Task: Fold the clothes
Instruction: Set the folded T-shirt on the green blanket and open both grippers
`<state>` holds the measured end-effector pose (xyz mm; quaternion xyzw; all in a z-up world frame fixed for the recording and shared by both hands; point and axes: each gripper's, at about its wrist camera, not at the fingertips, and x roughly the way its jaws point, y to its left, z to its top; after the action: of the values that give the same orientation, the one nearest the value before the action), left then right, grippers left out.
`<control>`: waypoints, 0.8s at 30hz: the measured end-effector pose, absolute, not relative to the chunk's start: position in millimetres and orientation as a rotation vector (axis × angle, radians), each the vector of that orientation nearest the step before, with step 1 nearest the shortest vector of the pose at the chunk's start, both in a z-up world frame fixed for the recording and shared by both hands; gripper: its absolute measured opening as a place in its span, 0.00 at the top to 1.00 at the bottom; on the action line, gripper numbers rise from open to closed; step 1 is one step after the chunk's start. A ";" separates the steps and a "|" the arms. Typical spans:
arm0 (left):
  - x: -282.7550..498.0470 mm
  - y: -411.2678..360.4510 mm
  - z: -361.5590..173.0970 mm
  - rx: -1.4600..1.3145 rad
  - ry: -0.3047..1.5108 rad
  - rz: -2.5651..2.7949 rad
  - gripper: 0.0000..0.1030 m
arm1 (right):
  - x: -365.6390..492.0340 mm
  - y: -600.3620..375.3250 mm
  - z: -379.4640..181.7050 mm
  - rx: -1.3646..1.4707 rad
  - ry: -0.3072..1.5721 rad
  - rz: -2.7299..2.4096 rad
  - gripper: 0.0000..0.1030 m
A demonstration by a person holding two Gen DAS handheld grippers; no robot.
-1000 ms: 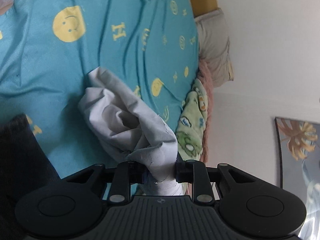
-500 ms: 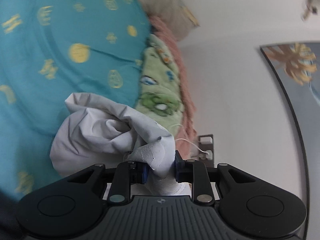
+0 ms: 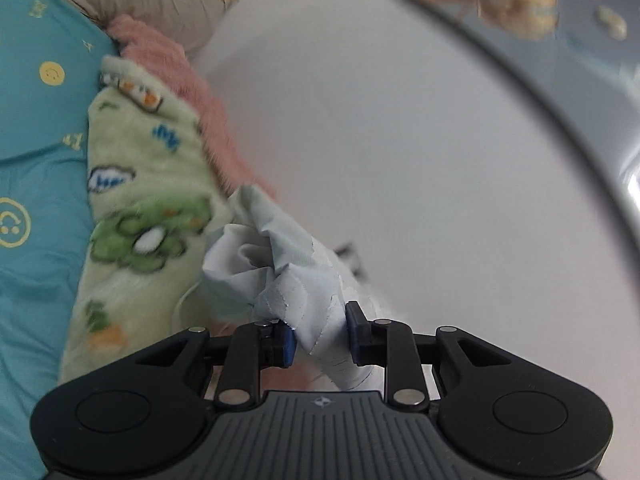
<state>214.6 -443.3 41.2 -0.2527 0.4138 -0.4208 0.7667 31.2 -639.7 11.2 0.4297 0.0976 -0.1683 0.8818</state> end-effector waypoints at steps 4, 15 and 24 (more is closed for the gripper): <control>184.0 -449.4 -30.1 -0.238 0.954 -0.935 0.74 | 7.9 -638.0 -57.8 0.937 0.418 -0.427 0.81; 127.4 -421.4 18.9 -0.068 0.790 -0.920 0.14 | -23.7 -610.4 -49.0 0.920 0.488 -0.500 0.76; 33.5 -359.1 102.9 -0.003 0.598 -0.920 0.00 | -78.8 -553.0 16.1 0.759 0.404 -0.422 0.13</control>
<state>33.5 -359.1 102.9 -0.0012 0.2841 -0.4374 0.8532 -78.8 -553.0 16.1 0.3650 0.1942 -0.2030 0.8876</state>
